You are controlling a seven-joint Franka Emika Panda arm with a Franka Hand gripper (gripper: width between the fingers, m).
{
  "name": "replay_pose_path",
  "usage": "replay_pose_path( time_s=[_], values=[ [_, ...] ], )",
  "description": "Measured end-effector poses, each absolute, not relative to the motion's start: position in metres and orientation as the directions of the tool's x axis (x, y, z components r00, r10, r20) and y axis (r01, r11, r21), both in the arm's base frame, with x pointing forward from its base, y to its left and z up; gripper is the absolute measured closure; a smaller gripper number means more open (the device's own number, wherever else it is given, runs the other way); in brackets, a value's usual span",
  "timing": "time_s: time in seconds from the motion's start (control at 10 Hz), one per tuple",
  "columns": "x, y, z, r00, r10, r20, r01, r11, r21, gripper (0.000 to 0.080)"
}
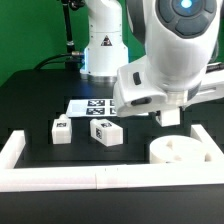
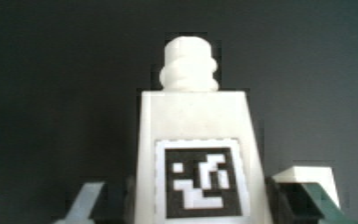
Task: Assemble stool
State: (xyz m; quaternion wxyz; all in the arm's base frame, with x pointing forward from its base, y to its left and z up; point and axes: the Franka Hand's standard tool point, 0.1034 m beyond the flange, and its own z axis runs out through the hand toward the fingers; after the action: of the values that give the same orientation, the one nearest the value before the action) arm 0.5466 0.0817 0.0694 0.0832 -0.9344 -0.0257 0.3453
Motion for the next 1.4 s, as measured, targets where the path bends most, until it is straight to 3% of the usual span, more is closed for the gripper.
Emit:
replay_pose_path(
  time_s=[0.2, 0.5, 0.6, 1.0, 1.3, 1.4],
  values=[
    [0.561, 0.082, 0.076, 0.863, 0.089, -0.497, 0.007, -0.986, -0.165, 0.0462],
    [0.597, 0.085, 0.13, 0.948, 0.147, -0.282, 0.103, -0.981, -0.163, 0.0462],
    [0.603, 0.089, 0.137, 0.969, 0.138, -0.202, 0.109, -0.983, -0.149, 0.0462],
    [0.605, 0.087, 0.13, 0.993, 0.111, 0.036, 0.114, -0.987, -0.114, 0.0462],
    [0.645, 0.096, 0.155, 0.921, 0.136, 0.366, 0.171, -0.983, -0.066, 0.0462],
    [0.641, 0.102, 0.156, 0.872, 0.133, 0.471, 0.176, -0.983, -0.049, 0.0462]
  ],
)
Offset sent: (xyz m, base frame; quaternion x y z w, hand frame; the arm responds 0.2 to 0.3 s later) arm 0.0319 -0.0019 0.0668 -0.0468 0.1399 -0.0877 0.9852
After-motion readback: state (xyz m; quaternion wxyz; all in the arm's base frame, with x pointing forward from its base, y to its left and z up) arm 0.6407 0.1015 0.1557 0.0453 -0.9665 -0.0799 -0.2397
